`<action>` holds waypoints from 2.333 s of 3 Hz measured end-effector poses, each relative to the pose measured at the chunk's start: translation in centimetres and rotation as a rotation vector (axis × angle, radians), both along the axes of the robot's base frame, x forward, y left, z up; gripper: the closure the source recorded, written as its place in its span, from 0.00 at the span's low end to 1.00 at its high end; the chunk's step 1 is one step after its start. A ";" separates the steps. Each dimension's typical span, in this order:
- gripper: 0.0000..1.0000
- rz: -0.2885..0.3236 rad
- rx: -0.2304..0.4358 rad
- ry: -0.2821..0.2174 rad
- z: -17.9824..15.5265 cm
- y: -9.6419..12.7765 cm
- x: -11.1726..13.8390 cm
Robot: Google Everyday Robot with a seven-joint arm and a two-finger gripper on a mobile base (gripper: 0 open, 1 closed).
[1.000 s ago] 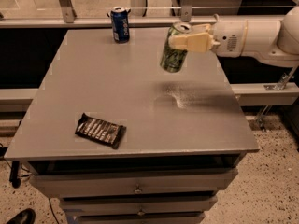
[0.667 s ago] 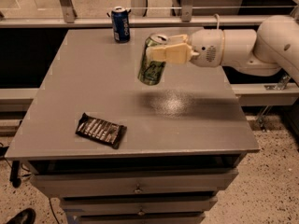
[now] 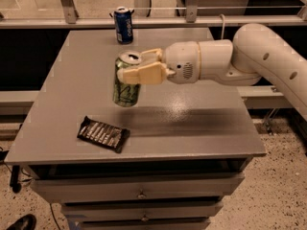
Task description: Move green can near rxbar chocolate
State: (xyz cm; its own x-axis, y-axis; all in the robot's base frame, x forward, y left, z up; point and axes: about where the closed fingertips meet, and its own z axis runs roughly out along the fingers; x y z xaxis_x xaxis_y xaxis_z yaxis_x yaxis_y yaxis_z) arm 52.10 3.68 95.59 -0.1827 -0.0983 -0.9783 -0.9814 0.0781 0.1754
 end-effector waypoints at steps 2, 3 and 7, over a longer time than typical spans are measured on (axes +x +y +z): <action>1.00 0.059 -0.076 -0.070 -4.0 2.8 -2.6; 1.00 0.073 -0.098 -0.089 -5.7 3.1 -2.9; 0.15 0.083 -0.111 -0.103 -6.0 3.2 -2.9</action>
Offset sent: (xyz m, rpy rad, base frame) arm -0.0340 0.0335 -0.0712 -0.1161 -0.1033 0.0808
